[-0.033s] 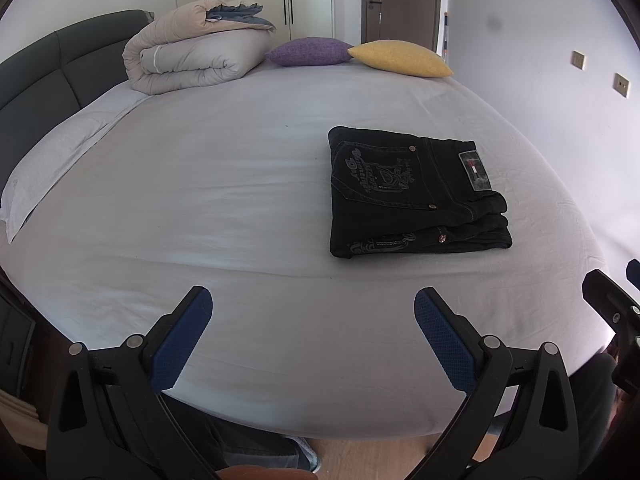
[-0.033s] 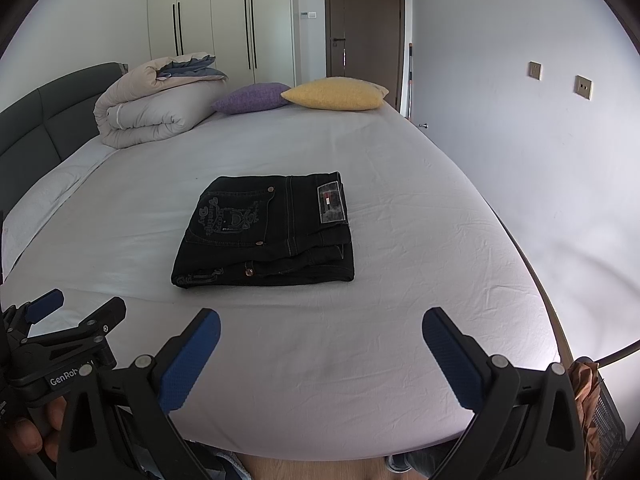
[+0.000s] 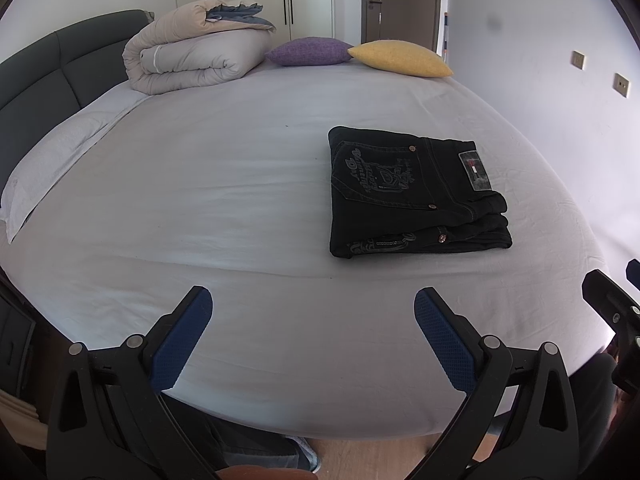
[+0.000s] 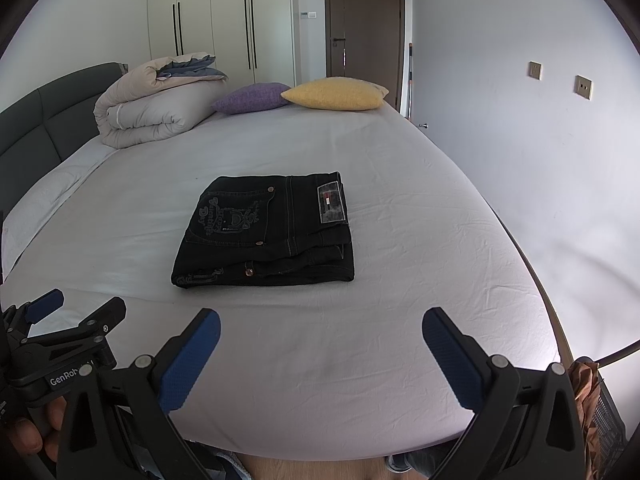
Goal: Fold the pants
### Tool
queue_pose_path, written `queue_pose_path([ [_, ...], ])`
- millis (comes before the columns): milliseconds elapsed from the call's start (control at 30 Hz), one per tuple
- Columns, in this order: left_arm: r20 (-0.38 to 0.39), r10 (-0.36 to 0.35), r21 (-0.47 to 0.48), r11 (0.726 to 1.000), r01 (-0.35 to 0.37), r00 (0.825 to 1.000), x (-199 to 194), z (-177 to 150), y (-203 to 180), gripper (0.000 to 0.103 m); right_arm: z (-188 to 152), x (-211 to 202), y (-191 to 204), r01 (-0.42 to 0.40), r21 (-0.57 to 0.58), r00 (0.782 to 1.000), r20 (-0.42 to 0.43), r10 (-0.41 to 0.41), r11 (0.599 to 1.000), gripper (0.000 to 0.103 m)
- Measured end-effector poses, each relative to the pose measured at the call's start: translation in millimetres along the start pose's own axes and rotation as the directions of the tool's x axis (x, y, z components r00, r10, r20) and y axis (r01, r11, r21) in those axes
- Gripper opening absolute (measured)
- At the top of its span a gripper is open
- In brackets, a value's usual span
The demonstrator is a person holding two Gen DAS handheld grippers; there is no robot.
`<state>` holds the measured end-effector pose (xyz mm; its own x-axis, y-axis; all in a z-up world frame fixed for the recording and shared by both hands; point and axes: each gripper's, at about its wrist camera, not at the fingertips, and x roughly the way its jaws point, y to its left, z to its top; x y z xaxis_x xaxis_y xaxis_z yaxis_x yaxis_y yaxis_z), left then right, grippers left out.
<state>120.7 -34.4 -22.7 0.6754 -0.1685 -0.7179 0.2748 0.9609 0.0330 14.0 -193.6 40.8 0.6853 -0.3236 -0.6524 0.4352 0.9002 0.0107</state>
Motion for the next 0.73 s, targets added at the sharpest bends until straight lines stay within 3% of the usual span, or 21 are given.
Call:
queue_pose_path([
  [733,0.0,-0.003,-0.003,1.0,0.003,1.0,0.5,-3.3,0.7,0.103,-6.1,-2.0,2.1,-0.002,0.003,1.0,-0.005,0.002,1.0,0.103],
])
